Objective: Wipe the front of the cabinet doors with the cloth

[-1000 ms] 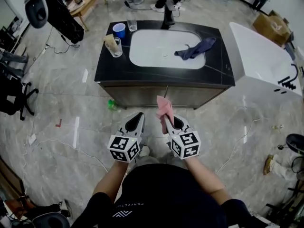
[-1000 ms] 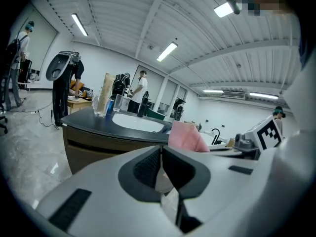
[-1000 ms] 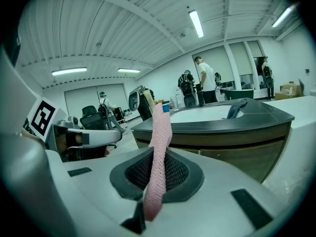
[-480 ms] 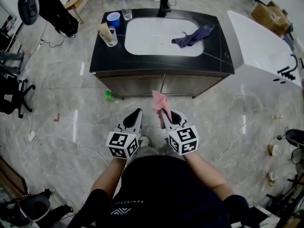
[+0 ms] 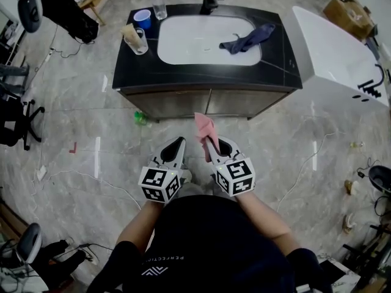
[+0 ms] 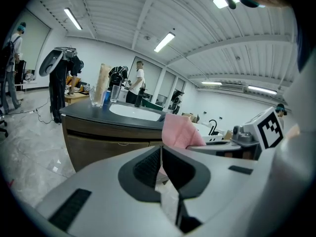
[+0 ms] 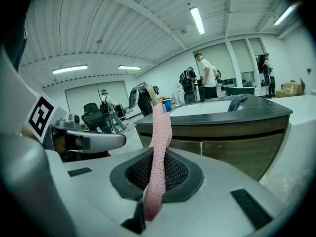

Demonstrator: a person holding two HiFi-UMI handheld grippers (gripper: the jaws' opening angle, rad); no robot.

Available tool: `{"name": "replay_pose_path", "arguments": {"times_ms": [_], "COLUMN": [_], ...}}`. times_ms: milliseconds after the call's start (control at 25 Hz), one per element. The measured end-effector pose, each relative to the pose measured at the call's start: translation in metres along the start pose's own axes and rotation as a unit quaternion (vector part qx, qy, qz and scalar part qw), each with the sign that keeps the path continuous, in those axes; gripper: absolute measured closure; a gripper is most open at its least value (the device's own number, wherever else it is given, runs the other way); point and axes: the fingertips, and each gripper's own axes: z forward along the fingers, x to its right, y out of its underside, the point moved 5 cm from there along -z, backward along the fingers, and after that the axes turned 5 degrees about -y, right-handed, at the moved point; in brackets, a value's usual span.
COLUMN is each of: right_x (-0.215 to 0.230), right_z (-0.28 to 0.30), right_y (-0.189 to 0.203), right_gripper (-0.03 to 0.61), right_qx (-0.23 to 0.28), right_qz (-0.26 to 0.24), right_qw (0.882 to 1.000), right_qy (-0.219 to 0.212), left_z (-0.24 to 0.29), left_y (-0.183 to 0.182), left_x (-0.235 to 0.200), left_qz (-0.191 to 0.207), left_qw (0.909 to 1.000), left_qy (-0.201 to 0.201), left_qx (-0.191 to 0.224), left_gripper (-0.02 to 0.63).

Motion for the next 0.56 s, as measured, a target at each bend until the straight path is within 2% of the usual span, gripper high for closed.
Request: {"name": "replay_pose_path", "arguments": {"times_ms": [320,560], "right_x": [0.0041,0.0026], "right_z": [-0.0015,-0.0013], "right_y": [0.0037,0.0029], "right_gripper": [0.534,0.534], "right_qx": [-0.002,0.000], "right_qz": [0.011,0.011], "right_qw": [1.000,1.000], "right_qy": [0.010,0.010], "left_z": [-0.0026,-0.0034], "left_y": [-0.0041,0.0013], "left_x": [-0.0081,-0.0053], "left_qz": [0.002,0.001], "left_qw": [0.9999,1.0000], "left_qy": [-0.012,-0.006], "left_qx": [0.004,-0.005], "left_gripper": [0.597,0.597]}}
